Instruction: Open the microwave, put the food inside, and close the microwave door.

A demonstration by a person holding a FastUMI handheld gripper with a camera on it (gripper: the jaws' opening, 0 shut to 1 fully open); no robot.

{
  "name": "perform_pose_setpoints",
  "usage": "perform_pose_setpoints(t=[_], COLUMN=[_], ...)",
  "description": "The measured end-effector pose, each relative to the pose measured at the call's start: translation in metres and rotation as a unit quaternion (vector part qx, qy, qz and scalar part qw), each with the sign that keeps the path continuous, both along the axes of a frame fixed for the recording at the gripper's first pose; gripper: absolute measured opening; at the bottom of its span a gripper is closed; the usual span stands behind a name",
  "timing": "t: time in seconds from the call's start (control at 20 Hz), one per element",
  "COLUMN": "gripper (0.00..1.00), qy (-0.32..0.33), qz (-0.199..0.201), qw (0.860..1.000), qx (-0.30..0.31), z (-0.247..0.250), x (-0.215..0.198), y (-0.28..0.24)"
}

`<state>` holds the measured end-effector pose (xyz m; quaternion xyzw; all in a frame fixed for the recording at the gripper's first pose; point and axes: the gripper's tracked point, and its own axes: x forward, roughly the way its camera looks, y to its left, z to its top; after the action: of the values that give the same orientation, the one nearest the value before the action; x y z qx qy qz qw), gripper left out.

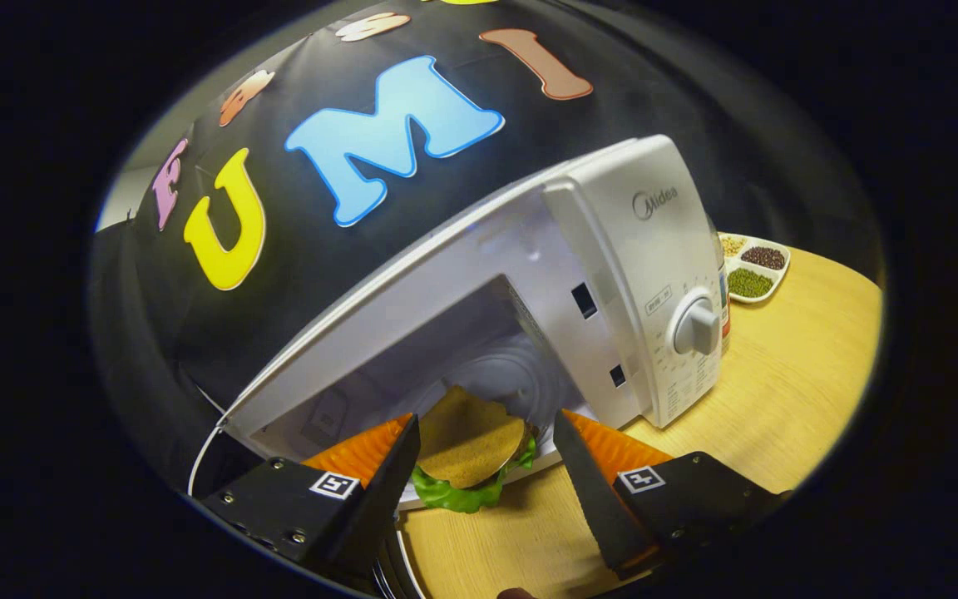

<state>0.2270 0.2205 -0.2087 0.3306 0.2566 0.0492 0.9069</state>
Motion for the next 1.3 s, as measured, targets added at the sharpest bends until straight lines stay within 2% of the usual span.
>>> perform_pose_setpoints(t=[0.35, 0.6, 0.9, 1.3], gripper=[0.97, 0.97, 0.97, 0.97], qy=[-0.075, -0.128, -0.184, -0.262], qz=[0.077, 0.144, 0.226, 0.327], qw=[0.993, 0.979, 0.952, 0.904], qx=[-0.044, -0.073, -0.091, -0.085], z=[0.068, 0.107, 0.139, 0.185], x=[-0.076, -0.137, -0.198, -0.272], y=[-0.014, -0.006, 0.032, 0.106])
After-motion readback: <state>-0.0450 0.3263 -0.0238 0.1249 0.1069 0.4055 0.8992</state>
